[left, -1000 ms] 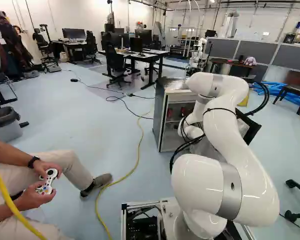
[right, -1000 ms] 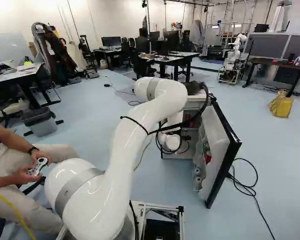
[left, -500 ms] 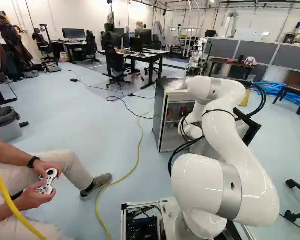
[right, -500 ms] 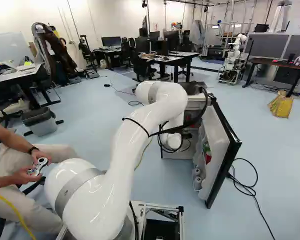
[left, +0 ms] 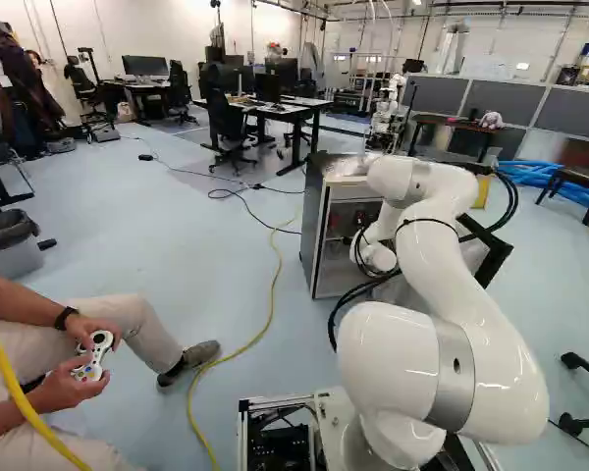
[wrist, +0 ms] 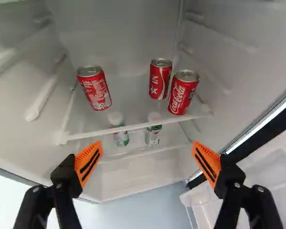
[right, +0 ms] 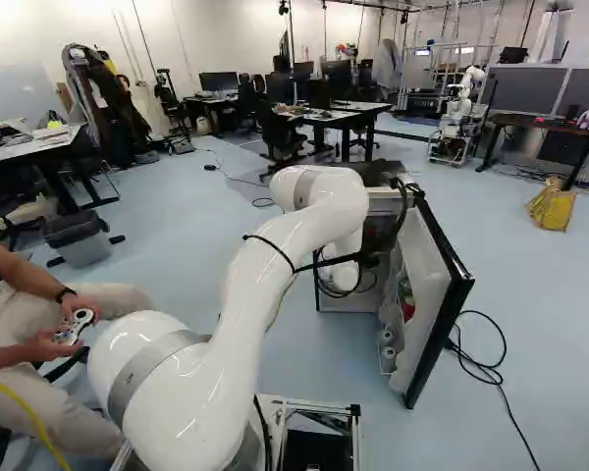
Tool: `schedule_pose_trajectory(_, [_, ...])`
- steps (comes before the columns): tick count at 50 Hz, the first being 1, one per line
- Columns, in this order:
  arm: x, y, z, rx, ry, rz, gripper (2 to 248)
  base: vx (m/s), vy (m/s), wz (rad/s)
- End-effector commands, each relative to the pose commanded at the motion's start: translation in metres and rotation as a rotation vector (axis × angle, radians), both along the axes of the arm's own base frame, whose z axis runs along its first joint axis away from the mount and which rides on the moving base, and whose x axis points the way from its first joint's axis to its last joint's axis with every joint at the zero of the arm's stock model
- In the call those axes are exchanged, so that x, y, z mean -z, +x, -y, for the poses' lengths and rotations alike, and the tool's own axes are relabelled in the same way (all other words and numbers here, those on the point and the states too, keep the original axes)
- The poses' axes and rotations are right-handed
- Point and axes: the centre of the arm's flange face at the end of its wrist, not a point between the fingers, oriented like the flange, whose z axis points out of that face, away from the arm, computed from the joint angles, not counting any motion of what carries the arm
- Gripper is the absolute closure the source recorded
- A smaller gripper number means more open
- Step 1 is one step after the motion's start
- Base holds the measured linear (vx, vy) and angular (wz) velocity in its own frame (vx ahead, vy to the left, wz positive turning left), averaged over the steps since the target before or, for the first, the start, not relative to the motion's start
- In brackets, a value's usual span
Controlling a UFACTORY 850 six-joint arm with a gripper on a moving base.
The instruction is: Grab a drink from the fridge
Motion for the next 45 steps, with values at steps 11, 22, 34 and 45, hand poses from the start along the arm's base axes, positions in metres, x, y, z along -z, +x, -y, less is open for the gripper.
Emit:
schedule_pose_trajectory(11, [0.002,0.009,0.001,-0.004,-0.009,0.024,3,0.0,0.0,0.0])
schedule_pose_trajectory(22, [0.004,0.016,0.003,0.016,-0.012,0.037,3,0.0,0.0,0.0])
schedule_pose_trajectory(34, [0.006,0.022,0.008,0.069,-0.01,0.053,3,0.0,0.0,0.0])
schedule_pose_trajectory(45, [0.009,0.027,0.012,0.12,-0.007,0.067,3,0.0,0.0,0.0])
